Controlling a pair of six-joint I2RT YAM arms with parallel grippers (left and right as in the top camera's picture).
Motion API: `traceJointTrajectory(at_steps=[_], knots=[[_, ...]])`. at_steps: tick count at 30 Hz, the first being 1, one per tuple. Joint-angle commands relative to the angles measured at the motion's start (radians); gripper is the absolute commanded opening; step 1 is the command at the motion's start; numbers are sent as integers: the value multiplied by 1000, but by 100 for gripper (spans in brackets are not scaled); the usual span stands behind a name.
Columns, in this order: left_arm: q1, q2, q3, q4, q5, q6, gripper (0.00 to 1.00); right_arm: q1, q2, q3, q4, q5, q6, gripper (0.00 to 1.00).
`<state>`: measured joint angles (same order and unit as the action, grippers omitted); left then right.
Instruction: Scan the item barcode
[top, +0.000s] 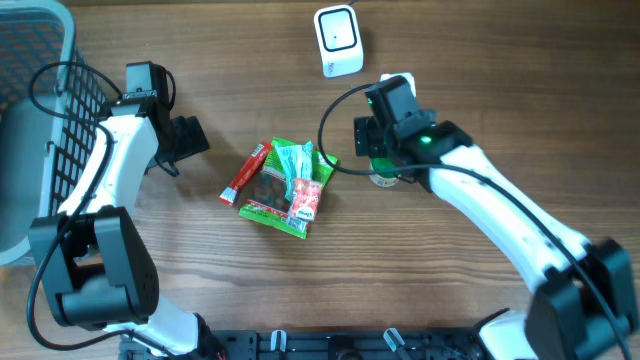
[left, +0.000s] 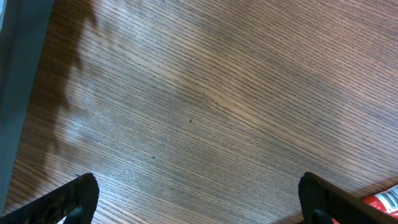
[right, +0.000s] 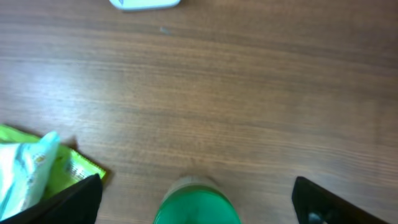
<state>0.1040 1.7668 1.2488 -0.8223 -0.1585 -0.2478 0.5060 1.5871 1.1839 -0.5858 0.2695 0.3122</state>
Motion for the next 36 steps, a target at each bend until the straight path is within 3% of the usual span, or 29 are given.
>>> traceJointTrajectory(at_steps=[1, 8, 13, 20, 23, 28, 35, 36], knots=[[5, -17, 16, 0, 5, 9, 100, 3, -90, 25, -68, -31, 3, 100], [5, -17, 16, 0, 5, 9, 100, -148, -99, 376, -475, -325, 81, 100], [5, -17, 16, 0, 5, 9, 100, -259, -62, 414, -605, -429, 39, 100], [5, -17, 16, 0, 5, 9, 100, -215, 75, 413, -582, -429, 8, 100], [5, -17, 16, 0, 5, 9, 100, -214, 138, 411, -591, -437, 84, 100], [5, -17, 16, 0, 5, 9, 100, -190, 228, 400, -601, -431, 81, 100], [5, -17, 16, 0, 5, 9, 100, -155, 327, 372, -551, -305, 160, 100], [5, -17, 16, 0, 5, 9, 100, -155, 335, 372, -552, -304, 164, 96]])
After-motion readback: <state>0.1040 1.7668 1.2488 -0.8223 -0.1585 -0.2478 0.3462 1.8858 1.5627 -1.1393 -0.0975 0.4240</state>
